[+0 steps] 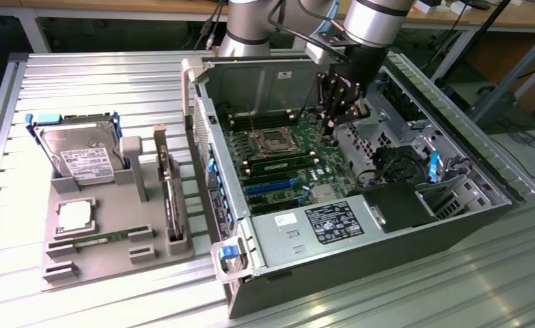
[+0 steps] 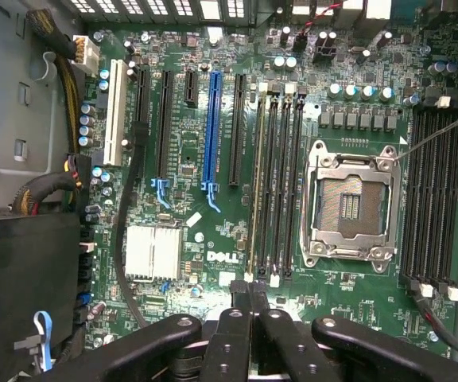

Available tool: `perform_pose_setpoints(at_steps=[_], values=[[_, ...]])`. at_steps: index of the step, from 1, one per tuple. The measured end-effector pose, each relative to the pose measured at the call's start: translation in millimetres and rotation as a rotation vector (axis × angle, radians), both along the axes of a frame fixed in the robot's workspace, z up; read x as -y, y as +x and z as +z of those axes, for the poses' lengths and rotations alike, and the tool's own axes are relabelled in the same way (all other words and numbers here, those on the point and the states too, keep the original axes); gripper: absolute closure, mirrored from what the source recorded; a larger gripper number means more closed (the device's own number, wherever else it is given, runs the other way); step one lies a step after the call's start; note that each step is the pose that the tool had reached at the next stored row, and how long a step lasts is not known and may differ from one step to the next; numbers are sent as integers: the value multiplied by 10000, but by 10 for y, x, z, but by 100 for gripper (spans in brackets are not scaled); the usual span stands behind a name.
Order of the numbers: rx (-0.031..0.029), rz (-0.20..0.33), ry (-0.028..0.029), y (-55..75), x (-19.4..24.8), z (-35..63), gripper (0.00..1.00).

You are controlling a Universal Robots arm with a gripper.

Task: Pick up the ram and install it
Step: 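Press down the ram until it locks into place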

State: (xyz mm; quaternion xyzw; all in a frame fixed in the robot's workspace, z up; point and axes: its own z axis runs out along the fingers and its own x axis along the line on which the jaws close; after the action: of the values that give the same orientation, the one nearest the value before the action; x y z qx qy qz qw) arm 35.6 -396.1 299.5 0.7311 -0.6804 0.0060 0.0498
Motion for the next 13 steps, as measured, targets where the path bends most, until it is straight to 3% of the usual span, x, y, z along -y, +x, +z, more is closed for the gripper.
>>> perform_pose_setpoints(at_steps=[2, 8, 13], values=[[0, -1, -1, 0, 0, -13, 89], [0, -43, -1, 9, 28, -227, 89], [5, -52, -2, -42, 31, -483, 89]])
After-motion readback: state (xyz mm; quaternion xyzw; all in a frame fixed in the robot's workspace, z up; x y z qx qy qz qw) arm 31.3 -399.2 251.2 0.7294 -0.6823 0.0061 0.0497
